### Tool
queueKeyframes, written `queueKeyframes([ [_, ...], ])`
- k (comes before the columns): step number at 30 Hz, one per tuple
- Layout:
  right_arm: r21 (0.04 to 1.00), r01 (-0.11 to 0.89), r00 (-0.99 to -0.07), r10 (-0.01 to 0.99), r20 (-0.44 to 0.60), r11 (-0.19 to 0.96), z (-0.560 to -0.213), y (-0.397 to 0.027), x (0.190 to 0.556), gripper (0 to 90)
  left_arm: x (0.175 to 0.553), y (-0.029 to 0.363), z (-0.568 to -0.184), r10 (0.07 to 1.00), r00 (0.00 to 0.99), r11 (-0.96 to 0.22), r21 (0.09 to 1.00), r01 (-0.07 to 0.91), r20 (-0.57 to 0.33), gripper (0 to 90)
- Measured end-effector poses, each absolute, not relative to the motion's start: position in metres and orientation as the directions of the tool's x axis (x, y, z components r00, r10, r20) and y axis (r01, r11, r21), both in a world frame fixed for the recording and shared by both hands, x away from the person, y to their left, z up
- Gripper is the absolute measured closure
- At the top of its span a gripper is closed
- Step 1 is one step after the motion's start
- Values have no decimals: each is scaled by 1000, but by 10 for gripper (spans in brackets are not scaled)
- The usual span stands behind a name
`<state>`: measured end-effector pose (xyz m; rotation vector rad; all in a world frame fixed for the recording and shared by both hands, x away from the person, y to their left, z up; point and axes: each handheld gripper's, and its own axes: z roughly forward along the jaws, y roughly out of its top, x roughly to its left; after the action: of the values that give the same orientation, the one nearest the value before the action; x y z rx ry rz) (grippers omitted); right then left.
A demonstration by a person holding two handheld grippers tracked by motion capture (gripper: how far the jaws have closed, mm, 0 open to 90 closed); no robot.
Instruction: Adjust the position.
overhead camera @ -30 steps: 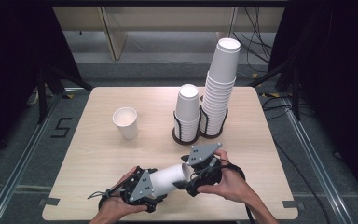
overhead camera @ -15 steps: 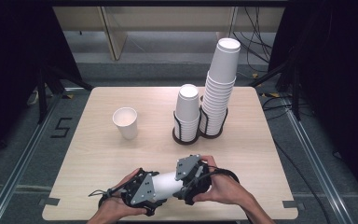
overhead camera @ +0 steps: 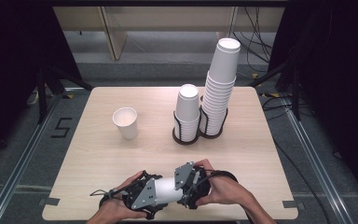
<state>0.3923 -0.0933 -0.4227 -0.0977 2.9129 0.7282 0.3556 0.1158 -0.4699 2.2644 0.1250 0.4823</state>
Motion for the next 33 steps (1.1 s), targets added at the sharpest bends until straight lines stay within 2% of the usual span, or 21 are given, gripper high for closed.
queueKeyframes([
  [5, 487, -127, -986, -57, -157, 864, -421, -97, 395, 231, 358, 121, -475, 264, 924, -580, 811, -77, 276, 94],
  [7, 521, -89, -992, -28, -124, 849, -420, -100, 394, 231, 360, 125, -476, 290, 925, -515, 855, -65, 245, 87],
  [8, 542, -123, -989, -59, -134, 831, -419, -102, 398, 231, 360, 127, -476, 290, 929, -485, 872, -65, 230, 85],
  [11, 610, -129, -991, -73, -116, 782, -417, -109, 403, 230, 361, 131, -474, 297, 934, -398, 915, -67, 197, 75],
  [14, 655, -133, -991, -89, -100, 744, -416, -112, 405, 230, 358, 130, -471, 306, 932, -345, 935, -80, 193, 30],
  [17, 680, -111, -994, -85, -71, 725, -417, -112, 404, 229, 356, 130, -469, 298, 936, -311, 946, -88, 185, 47],
  [24, 708, -73, -996, -86, -17, 702, -418, -114, 404, 234, 360, 134, -465, 258, 948, -331, 939, -92, 184, 105],
  [28, 684, -53, -997, -76, 4, 727, -420, -114, 403, 228, 358, 130, -465, 251, 953, -345, 935, -74, 168, 123],
  [30, 653, -73, -997, -59, -43, 754, -419, -113, 402, 206, 358, 129, -465, 259, 951, -374, 925, -64, 170, 127],
  [31, 632, -52, -998, -29, -47, 773, -417, -113, 399, 200, 358, 128, -465, 265, 949, -385, 921, -58, 171, 128],
  [33, 620, -100, -994, -48, -100, 778, -416, -109, 398, 192, 358, 127, -465, 275, 946, -405, 913, -49, 173, 129],
])
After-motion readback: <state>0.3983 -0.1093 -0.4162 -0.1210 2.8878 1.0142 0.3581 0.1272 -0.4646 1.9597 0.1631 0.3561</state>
